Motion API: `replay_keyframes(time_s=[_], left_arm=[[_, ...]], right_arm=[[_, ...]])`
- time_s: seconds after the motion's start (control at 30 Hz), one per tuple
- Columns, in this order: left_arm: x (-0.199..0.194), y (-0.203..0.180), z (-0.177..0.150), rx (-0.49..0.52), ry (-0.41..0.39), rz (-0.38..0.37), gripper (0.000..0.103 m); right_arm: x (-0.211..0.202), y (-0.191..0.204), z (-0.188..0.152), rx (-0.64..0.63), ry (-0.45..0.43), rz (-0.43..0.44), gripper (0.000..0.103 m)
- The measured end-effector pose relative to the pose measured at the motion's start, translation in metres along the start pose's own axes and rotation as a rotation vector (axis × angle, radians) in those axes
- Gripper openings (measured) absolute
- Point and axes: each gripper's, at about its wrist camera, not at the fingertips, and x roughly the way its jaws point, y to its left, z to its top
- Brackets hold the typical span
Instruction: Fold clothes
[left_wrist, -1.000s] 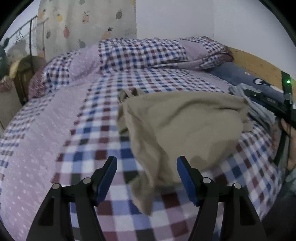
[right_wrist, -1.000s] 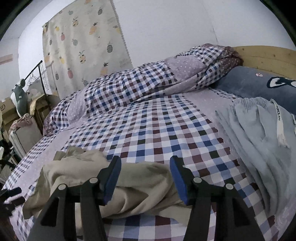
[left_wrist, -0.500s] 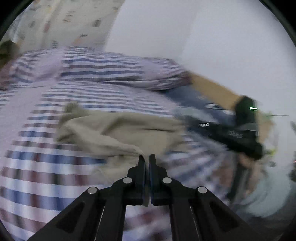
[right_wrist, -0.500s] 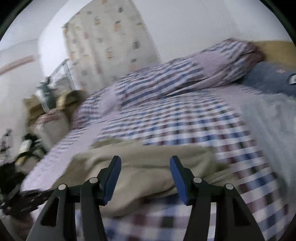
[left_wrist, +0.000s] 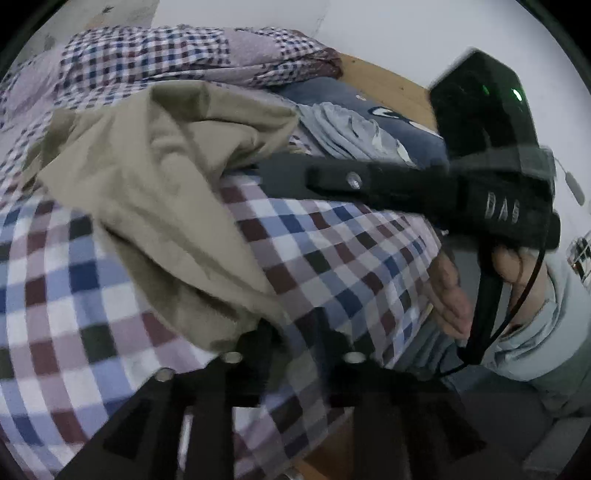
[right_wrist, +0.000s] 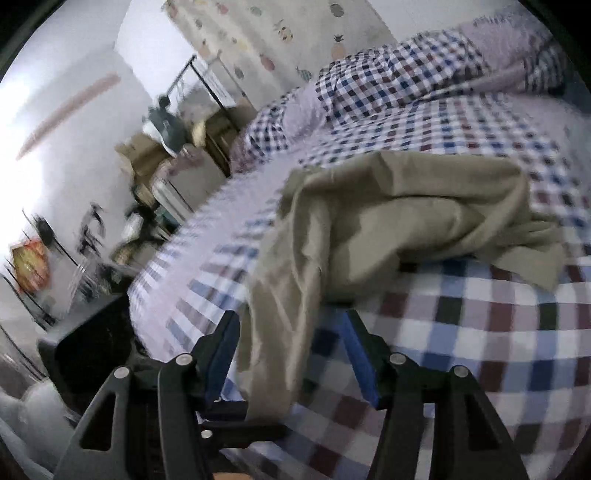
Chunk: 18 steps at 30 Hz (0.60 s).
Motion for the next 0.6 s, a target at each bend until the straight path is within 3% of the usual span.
replay_keyframes(time_s=[0.03,0.1,0.2,0.3,0.43,0.5,0.6], left_arm=[[-0.006,0.001,-0.002,-0.014,-0.016,0.001,0.043],[-0.022,0.010,-0.009,-0.064,-0.077,0.001,0.070],[-0.053,0.031,-0.020,-0.197,-0.193,-0.020,0.081],[-0.075,0.053,-0.033,-0.337,-0.285,-0.004,0.083],[-0.080,0.086,-0.051,-0.531,-0.347,-0.002,0.083],[-0.073,0.101,-0.054,-0.589,-0.324,0.006,0.083],[-0.064,0.114,-0.056,-0.642,-0.297,0.025,0.083]], right_arm=[[-0.002,0.005,-0.004,-0.029,0.000,-0.035,0.061],[-0.006,0.015,-0.013,-0.078,-0.014,-0.097,0.061],[-0.009,0.031,-0.027,-0.137,-0.041,-0.160,0.061],[-0.010,0.050,-0.039,-0.210,-0.067,-0.194,0.061],[0.004,0.079,-0.055,-0.352,-0.073,-0.259,0.059],[0.017,0.089,-0.061,-0.418,-0.062,-0.312,0.059],[0.035,0.095,-0.064,-0.467,-0.042,-0.361,0.049]])
